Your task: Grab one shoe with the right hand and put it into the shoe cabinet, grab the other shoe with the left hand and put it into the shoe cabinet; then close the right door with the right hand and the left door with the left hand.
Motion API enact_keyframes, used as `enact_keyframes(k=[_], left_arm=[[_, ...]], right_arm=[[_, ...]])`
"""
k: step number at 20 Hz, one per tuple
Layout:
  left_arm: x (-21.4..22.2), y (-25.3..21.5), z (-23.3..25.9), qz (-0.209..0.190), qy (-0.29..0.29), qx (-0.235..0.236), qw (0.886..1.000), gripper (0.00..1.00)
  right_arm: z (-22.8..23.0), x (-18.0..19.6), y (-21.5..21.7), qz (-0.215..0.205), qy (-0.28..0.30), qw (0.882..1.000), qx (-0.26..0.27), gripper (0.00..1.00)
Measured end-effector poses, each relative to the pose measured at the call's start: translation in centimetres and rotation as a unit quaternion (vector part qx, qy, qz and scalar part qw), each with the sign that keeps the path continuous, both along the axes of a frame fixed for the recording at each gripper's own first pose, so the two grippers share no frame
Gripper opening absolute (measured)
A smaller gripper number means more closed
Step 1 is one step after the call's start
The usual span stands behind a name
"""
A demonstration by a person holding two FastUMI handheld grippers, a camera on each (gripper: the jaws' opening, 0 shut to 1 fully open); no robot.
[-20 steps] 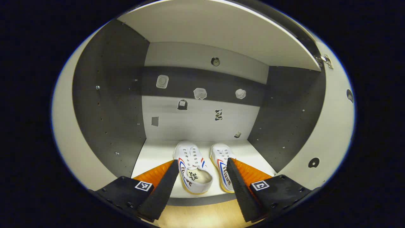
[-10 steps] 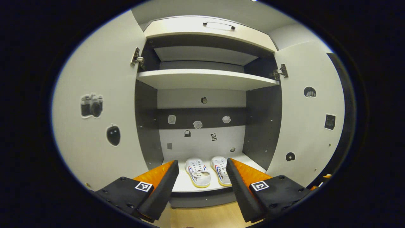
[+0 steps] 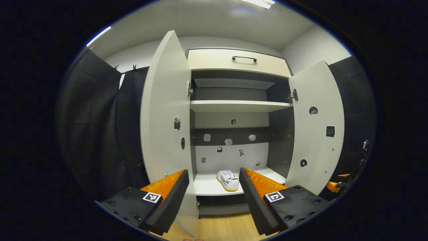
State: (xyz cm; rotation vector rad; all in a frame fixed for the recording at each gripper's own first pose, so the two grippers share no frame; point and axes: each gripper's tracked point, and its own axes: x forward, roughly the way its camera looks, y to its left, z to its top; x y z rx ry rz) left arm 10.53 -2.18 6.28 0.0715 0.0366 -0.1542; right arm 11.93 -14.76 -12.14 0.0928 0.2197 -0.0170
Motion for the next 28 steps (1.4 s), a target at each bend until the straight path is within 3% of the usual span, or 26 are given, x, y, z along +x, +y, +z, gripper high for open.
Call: enact_keyframes(k=[4, 6, 10, 15, 28], left_arm=[[-3.3, 4.4, 1.0, 0.031, -0.017, -0.001, 0.999, 0.99], [-4.5, 6.7, 1.7, 0.050, -0.024, 0.001, 0.998, 0.94], [-5.8, 9.8, 2.1, 0.072, -0.032, 0.009, 0.997, 0.97], [-6.3, 11.4, 2.0, 0.074, -0.029, -0.002, 0.997, 0.94], [-7.2, 14.2, 0.6, 0.078, -0.017, -0.002, 0.997, 0.94]], right_arm=[[-0.1, 2.1, 0.7, 0.001, -0.005, 1.000, 0.011, 0.93], [0.0, 2.6, 0.7, -0.006, -0.011, 1.000, 0.003, 0.92], [0.1, 2.7, 0.8, -0.011, -0.014, 1.000, 0.006, 0.92], [0.0, 2.1, 2.1, -0.019, -0.016, 1.000, 0.003, 0.91], [0.2, 1.3, 9.9, 0.035, -0.016, 0.999, -0.015, 0.91]])
